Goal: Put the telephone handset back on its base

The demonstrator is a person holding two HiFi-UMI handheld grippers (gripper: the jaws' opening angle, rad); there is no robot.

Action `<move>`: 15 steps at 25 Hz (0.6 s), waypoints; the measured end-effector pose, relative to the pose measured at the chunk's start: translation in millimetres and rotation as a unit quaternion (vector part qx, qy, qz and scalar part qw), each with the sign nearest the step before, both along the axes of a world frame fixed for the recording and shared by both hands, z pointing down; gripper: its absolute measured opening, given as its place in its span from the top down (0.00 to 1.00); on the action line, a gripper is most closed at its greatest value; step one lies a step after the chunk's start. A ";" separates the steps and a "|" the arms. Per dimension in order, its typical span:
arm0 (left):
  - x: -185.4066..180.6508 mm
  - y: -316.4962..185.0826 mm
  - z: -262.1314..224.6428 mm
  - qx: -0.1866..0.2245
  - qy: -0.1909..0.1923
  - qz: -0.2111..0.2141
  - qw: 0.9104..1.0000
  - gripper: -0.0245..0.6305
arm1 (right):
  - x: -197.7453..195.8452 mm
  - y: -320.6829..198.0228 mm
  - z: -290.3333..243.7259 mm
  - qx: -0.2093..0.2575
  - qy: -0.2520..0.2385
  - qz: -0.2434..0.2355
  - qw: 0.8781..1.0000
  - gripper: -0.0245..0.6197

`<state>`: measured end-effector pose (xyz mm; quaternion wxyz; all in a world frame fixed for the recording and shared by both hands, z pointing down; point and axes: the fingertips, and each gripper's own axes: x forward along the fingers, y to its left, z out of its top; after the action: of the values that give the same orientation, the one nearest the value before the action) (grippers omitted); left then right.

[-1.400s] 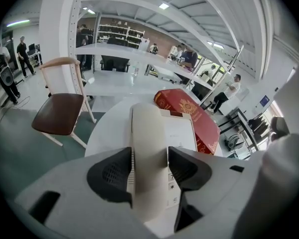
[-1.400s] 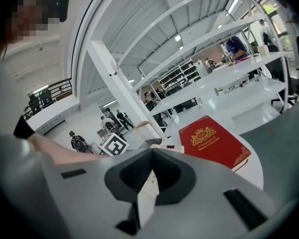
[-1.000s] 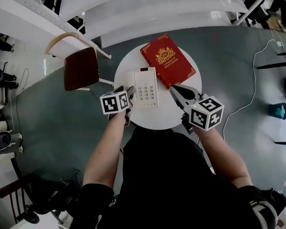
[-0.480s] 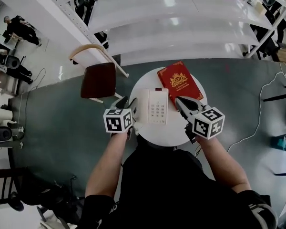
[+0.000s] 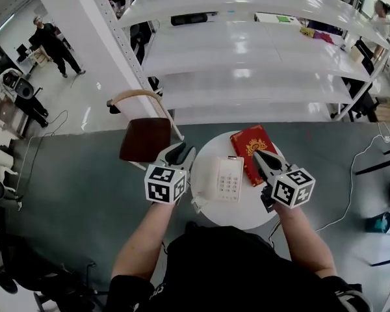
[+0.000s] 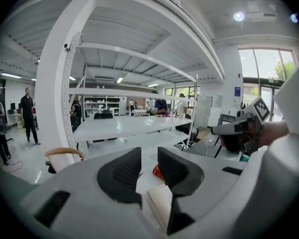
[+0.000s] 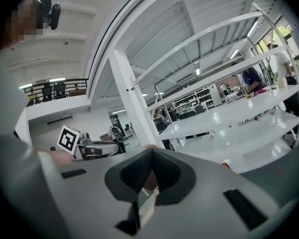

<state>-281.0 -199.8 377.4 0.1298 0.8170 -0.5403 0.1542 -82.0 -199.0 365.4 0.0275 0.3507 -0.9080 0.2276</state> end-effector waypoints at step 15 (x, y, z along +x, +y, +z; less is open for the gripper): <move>-90.5 7.5 -75.4 0.097 0.027 0.080 0.992 0.96 | -86.7 21.2 -101.4 0.112 0.012 0.104 0.988 0.95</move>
<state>-371.5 -192.4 301.9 0.0521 0.8702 -0.4818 0.0889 -168.6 -177.8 264.0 -0.0248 0.4470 -0.8859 0.1216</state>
